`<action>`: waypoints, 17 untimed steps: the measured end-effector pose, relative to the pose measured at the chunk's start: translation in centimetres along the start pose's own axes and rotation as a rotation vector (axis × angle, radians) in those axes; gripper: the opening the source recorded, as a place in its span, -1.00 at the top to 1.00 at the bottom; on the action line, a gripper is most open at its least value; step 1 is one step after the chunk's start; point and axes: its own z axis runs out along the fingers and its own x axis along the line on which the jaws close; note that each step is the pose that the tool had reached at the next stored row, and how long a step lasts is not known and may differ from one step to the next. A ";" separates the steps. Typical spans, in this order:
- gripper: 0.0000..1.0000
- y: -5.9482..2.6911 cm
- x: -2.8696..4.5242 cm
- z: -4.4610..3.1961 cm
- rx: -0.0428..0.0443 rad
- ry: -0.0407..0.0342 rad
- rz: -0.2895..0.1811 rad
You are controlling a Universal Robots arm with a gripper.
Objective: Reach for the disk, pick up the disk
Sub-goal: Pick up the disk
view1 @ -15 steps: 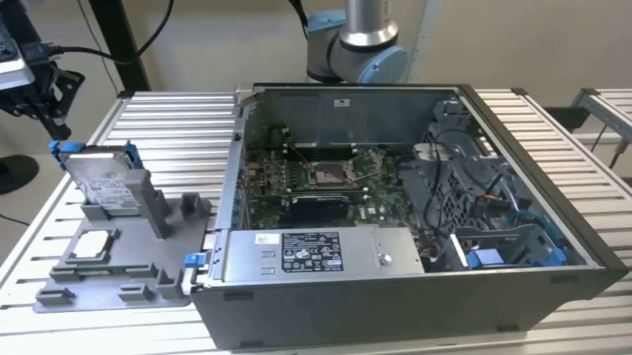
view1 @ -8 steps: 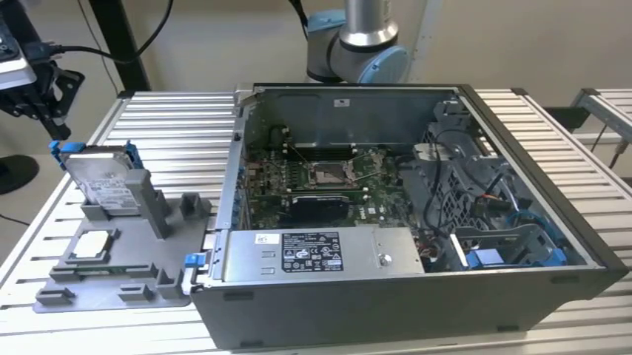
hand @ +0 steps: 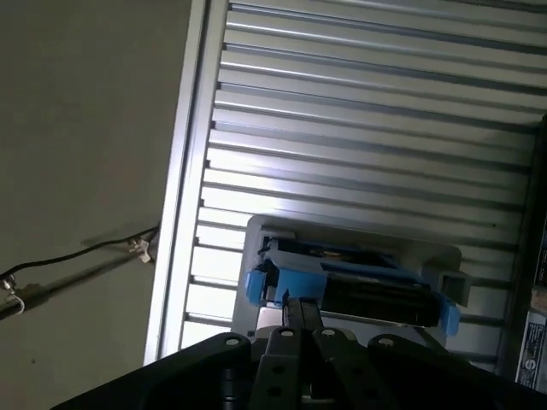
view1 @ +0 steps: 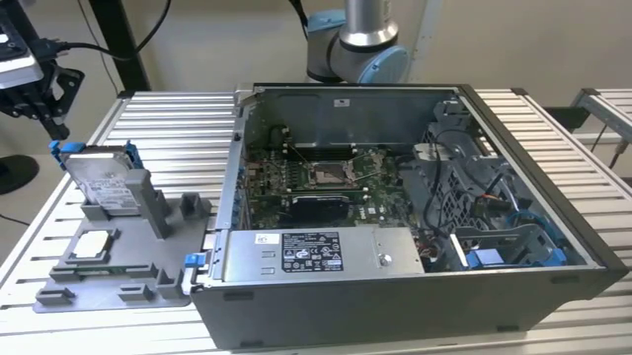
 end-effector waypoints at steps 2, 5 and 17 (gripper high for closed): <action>1.00 0.01 0.02 0.00 0.0000 0.0011 -0.028; 1.00 0.01 0.06 0.01 0.0000 0.0025 -0.071; 1.00 0.03 0.20 0.00 0.0004 0.0100 -0.259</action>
